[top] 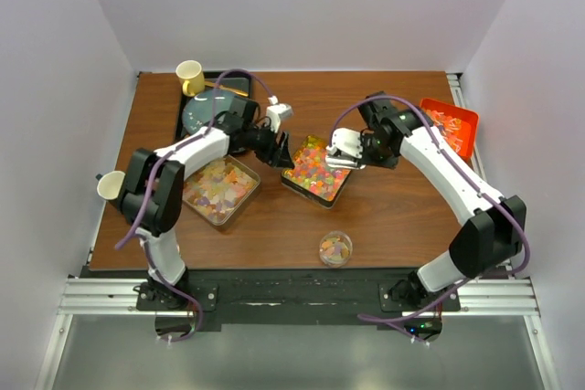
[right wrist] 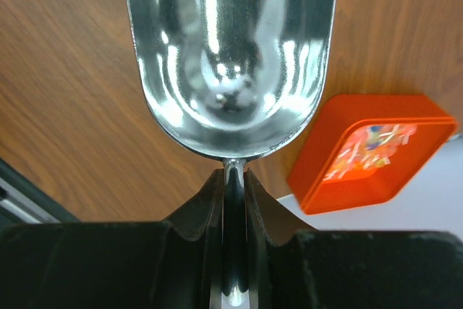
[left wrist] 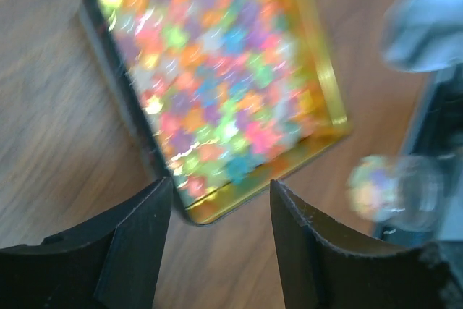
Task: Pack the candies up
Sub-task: Move the storage box to the center of the board, then adjust the spatula.
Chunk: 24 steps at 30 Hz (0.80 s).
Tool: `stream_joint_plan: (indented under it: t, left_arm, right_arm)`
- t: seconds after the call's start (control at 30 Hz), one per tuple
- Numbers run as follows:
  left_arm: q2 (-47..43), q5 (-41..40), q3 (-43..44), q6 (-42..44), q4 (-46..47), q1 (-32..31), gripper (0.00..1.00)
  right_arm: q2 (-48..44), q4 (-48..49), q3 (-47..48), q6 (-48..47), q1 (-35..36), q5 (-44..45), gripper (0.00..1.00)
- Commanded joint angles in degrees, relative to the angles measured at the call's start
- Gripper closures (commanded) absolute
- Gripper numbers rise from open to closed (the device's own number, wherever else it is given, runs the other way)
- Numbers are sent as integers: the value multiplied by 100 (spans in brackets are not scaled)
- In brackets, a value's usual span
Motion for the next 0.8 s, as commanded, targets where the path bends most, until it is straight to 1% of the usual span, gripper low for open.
stream_joint_plan:
  t: [0.0, 0.03, 0.07, 0.1, 0.13, 0.2, 0.23, 0.4, 0.6, 0.67, 0.7, 0.73, 0.77]
  left_arm:
    - [-691, 1931, -800, -1812, 2164, 445, 39]
    - [-735, 2325, -899, -2072, 2980, 481, 39]
    - [-709, 2494, -961, -2301, 3275, 481, 39]
    - [-666, 2600, -979, -2704, 3496, 481, 38]
    - [-604, 2688, -988, -2969, 3933, 472, 38]
    - [-420, 2698, -1041, -3610, 4322, 481, 36]
    - [-384, 2672, -1041, -3691, 4542, 472, 36]
    - [-42, 2654, -848, -3789, 4544, 402, 36]
    - [161, 2654, -812, -3815, 4553, 288, 37]
    - [196, 2654, -830, -3868, 4692, 270, 40]
    - [213, 2680, -865, -4033, 4806, 261, 46]
    - [231, 2785, -891, -4183, 5216, 270, 51]
    - [283, 2855, -935, -4350, 5482, 279, 60]
  right_arm:
    - [289, 1, 643, -698, 71, 35, 100]
    - [360, -7, 713, -742, 98, 53, 100]
    - [422, 1, 827, -725, 115, 44, 100]
    - [492, 1, 881, -725, 176, 35, 100]
    - [589, 1, 907, -708, 212, 27, 100]
    - [686, 37, 1021, -672, 361, 35, 100]
    - [756, 54, 1048, -603, 405, 27, 100]
    - [941, 98, 1320, -251, 721, -105, 100]
    - [1161, 72, 1698, 276, 845, -316, 100]
    - [1170, 89, 1734, 330, 871, -378, 100]
    - [1178, 98, 1725, 347, 915, -395, 100]
    - [1187, 107, 1708, 356, 933, -421, 100]
    - [1187, 107, 1681, 356, 959, -422, 100]
